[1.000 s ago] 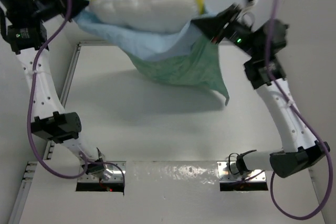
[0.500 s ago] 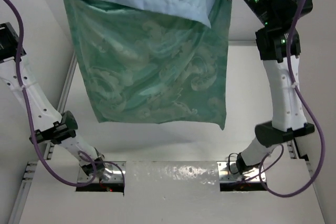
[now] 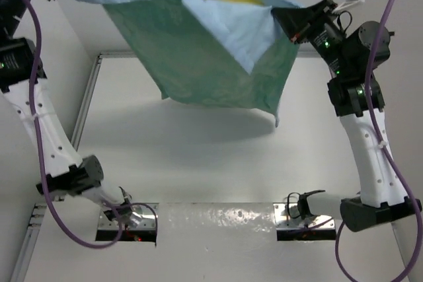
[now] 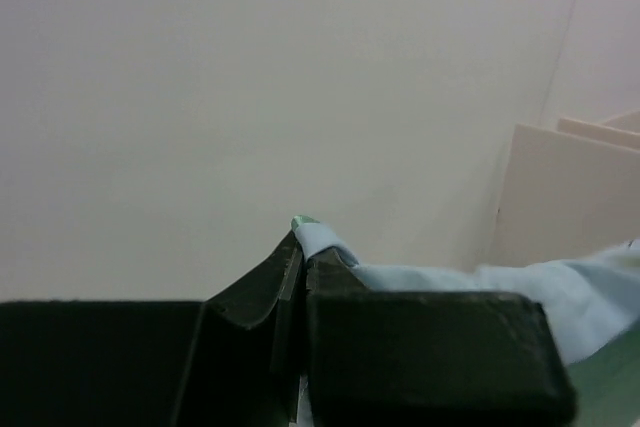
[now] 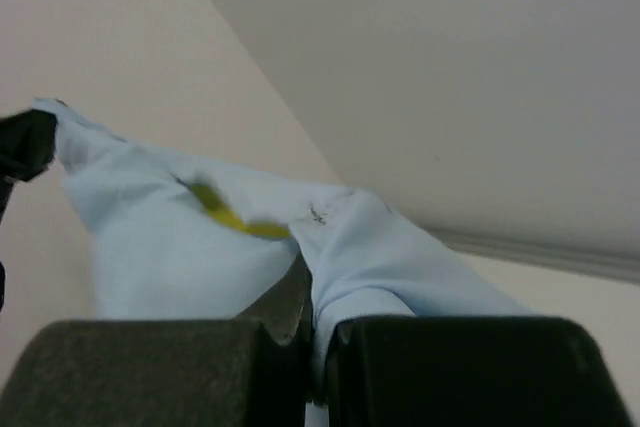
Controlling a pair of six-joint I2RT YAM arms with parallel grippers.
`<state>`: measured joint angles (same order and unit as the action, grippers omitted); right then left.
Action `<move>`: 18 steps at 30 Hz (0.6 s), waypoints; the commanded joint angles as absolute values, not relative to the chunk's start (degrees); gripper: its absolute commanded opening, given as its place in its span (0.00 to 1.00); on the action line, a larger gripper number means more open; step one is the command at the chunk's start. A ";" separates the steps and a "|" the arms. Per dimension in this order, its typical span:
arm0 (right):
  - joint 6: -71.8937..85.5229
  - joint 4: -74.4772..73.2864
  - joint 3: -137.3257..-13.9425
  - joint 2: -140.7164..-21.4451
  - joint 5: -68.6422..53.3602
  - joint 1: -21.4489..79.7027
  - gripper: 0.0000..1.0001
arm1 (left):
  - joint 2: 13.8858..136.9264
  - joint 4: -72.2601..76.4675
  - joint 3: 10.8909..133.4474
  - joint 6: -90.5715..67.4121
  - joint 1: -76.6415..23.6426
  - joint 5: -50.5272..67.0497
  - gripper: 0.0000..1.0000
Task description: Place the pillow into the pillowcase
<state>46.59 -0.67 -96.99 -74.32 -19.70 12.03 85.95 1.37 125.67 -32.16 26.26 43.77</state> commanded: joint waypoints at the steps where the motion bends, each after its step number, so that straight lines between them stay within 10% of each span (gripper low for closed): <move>1: 44.34 -0.63 -105.86 -78.18 -13.90 10.46 0.00 | 94.80 -1.04 150.48 -28.31 26.54 36.40 0.00; 2: 42.73 -5.66 -134.27 -88.75 -15.54 10.46 0.00 | 96.83 0.25 155.43 -26.04 26.98 33.17 0.00; 4: 42.45 -16.54 -149.89 -93.15 -16.52 10.46 0.00 | 92.23 3.67 146.00 -25.31 26.90 32.69 0.00; 6: 40.70 -22.83 -136.68 -84.89 -21.59 10.46 0.00 | 82.56 6.40 120.92 -26.02 25.59 37.96 0.00; 7: 43.56 -9.02 -105.17 -78.99 -21.88 10.46 0.00 | 80.79 5.37 116.24 -25.23 22.79 35.71 0.00; 9: 51.99 12.57 -86.81 -70.78 -15.08 9.50 0.00 | 84.61 -1.27 125.93 -25.39 22.50 33.58 0.00; 12: 42.22 -6.71 -127.83 -83.09 -12.83 9.05 0.00 | 98.15 -3.01 157.91 -25.84 24.16 30.33 0.00; 14: 41.23 -13.87 -149.48 -92.80 -11.96 8.97 0.00 | 93.48 -1.68 152.10 -25.14 24.17 30.66 0.00; 18: 46.18 7.04 -104.21 -75.54 -13.63 8.97 0.00 | 83.40 0.65 119.12 -24.26 23.12 31.56 0.00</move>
